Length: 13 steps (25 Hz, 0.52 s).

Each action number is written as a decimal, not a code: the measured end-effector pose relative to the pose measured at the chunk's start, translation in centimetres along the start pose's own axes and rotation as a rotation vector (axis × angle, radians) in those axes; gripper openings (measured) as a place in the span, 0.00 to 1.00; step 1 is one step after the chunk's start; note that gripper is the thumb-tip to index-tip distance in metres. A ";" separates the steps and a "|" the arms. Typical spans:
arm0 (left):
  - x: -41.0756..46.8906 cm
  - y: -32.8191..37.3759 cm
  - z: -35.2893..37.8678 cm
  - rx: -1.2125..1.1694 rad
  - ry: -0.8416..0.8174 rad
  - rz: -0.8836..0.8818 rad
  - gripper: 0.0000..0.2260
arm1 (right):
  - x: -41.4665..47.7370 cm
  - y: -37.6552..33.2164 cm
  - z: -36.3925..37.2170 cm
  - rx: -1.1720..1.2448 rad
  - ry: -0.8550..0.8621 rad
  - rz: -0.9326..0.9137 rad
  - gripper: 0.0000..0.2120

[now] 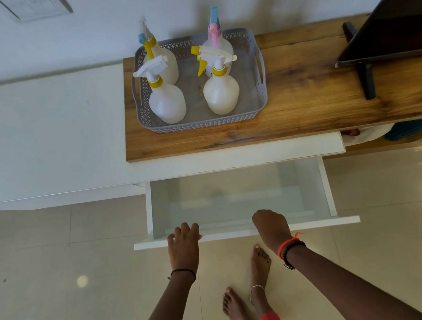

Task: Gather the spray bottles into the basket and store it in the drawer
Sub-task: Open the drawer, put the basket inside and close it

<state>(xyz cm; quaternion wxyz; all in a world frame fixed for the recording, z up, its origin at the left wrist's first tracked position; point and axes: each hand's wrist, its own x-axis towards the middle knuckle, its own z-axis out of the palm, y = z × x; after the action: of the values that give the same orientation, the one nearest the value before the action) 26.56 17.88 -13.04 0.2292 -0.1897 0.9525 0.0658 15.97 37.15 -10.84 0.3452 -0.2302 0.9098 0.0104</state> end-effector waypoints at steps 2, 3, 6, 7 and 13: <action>-0.3 -0.3 0.5 -0.009 -0.042 0.008 0.08 | -0.1 0.0 0.2 0.016 -0.039 0.013 0.13; -0.5 -0.4 0.7 -0.017 -0.051 0.009 0.08 | -0.1 0.0 0.3 0.020 -0.057 0.019 0.12; -1.2 -0.4 0.9 -0.018 -0.083 0.020 0.08 | 0.0 0.2 0.7 0.039 -0.085 0.034 0.11; -1.4 -0.5 1.0 -0.020 -0.093 0.024 0.08 | -0.1 0.2 0.9 0.043 -0.091 0.033 0.12; -3.0 -0.8 1.8 -0.048 -0.131 0.045 0.07 | -1.0 0.3 2.0 0.052 -0.151 0.030 0.12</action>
<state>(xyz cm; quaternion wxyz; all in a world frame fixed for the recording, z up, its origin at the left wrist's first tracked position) 30.06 18.47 -13.30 0.2849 -0.1691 0.9375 0.1060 17.71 38.14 -11.76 0.4185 -0.2061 0.8845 0.0091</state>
